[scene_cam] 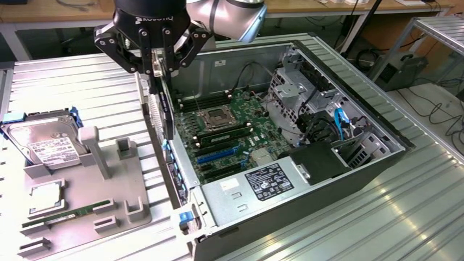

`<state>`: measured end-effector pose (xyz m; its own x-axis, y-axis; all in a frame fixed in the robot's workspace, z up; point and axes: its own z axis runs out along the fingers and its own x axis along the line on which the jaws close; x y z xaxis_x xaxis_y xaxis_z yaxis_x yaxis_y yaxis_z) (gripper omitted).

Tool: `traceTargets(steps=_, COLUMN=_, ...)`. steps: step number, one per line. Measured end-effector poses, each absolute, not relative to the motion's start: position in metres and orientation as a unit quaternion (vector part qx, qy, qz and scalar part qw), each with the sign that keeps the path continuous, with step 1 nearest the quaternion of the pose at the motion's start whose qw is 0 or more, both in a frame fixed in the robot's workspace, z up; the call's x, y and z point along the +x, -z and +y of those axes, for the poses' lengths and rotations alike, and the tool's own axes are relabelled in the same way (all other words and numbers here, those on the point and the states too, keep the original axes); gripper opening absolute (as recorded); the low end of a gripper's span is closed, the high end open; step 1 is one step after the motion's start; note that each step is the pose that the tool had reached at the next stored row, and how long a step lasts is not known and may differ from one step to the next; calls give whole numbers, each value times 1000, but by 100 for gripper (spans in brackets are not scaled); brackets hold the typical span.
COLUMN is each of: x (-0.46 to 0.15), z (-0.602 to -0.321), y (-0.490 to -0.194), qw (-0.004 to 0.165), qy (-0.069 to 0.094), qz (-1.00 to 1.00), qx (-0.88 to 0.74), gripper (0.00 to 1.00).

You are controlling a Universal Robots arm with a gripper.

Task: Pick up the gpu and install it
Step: 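Pick up the gpu and move the gpu toward the slot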

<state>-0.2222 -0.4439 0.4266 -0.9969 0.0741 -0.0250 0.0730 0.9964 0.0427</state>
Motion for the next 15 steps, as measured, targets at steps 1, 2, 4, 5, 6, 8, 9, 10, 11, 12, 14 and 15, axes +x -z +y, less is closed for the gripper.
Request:
traceTargets(steps=1, x=-222, z=-444, y=-427, qw=13, qy=-21, qz=999, qx=37, gripper=26)
traceTargets(steps=2, x=-221, z=-444, y=-427, qw=13, qy=-21, qz=999, qx=37, gripper=26)
traceTargets(steps=4, x=-220, z=-444, y=-427, qw=13, qy=-21, qz=999, qx=37, gripper=26)
traceTargets(steps=5, x=-219, z=-444, y=-427, qw=13, qy=-21, qz=999, qx=37, gripper=26)
traceTargets(steps=6, x=-219, z=-444, y=-427, qw=13, qy=-21, qz=999, qx=37, gripper=26)
traceTargets(steps=8, x=-217, z=-444, y=-427, qw=13, qy=-21, qz=999, qx=37, gripper=26)
traceTargets(steps=9, x=-217, z=-444, y=-427, qw=13, qy=-21, qz=999, qx=37, gripper=26)
traceTargets(steps=10, x=-216, z=-444, y=-427, qw=13, qy=-21, qz=999, qx=37, gripper=26)
traceTargets(steps=11, x=-216, z=-444, y=-427, qw=13, qy=-21, qz=999, qx=37, gripper=26)
traceTargets(steps=12, x=-215, z=-444, y=-427, qw=13, qy=-21, qz=999, qx=37, gripper=26)
traceTargets(steps=14, x=-214, z=-444, y=-427, qw=13, qy=-21, qz=999, qx=37, gripper=26)
traceTargets(steps=15, x=-214, z=-444, y=-427, qw=13, qy=-21, qz=999, qx=37, gripper=26)
